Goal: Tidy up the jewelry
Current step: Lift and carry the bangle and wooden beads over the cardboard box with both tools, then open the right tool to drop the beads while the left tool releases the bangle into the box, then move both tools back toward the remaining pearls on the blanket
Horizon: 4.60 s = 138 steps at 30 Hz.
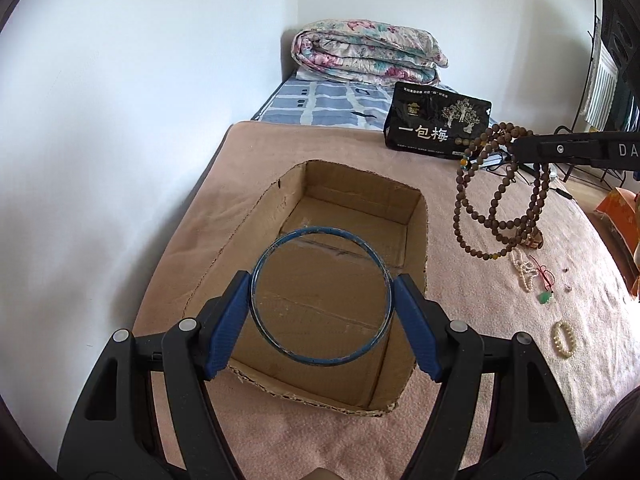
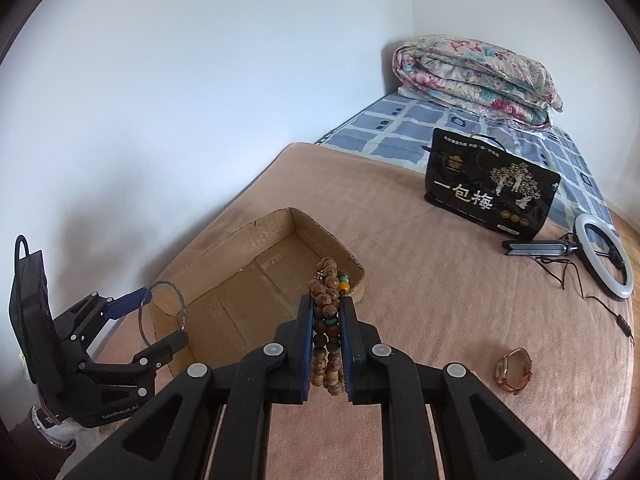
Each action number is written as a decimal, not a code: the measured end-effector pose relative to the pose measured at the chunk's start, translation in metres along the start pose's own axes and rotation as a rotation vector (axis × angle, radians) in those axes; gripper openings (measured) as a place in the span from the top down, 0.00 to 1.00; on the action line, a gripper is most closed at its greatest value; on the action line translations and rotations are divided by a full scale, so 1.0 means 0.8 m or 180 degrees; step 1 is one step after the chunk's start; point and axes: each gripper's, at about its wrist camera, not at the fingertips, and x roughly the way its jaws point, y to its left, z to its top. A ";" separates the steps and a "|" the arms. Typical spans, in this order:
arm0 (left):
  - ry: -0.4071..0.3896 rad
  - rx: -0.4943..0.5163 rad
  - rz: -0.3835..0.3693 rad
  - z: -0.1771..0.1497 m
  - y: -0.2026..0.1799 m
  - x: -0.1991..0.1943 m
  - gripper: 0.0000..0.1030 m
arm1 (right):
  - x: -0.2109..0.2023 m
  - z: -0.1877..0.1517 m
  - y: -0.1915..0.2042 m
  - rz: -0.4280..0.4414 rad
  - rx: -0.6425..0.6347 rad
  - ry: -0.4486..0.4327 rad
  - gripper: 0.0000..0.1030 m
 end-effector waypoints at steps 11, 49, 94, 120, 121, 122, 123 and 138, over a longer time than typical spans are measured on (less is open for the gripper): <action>0.0057 -0.0051 0.0057 -0.002 0.018 0.023 0.28 | 0.034 0.021 0.035 0.0121 -0.0088 -0.0010 0.90; 0.0043 -0.0155 0.0142 -0.001 0.029 0.041 0.20 | 0.107 0.032 0.038 0.0082 -0.0117 0.0026 0.24; -0.0381 0.0248 0.0079 0.028 -0.113 -0.055 0.20 | -0.079 -0.037 -0.094 -0.0702 0.0266 -0.0525 0.00; -0.0074 0.0564 -0.0464 0.016 -0.243 0.014 0.20 | -0.155 -0.165 -0.281 -0.1267 0.0814 -0.0646 0.00; -0.0054 0.0576 -0.0489 0.016 -0.249 0.019 0.20 | -0.154 -0.169 -0.286 -0.1251 0.0840 -0.0650 0.00; -0.0034 0.0590 -0.0505 0.015 -0.254 0.025 0.20 | -0.152 -0.175 -0.290 -0.1225 0.0873 -0.0642 0.00; -0.0012 0.0601 -0.0523 0.015 -0.258 0.030 0.20 | -0.150 -0.181 -0.295 -0.1189 0.0901 -0.0620 0.00; 0.0470 0.0706 -0.0858 -0.002 -0.316 0.123 0.38 | -0.077 -0.242 -0.328 -0.0930 0.0974 -0.0049 0.16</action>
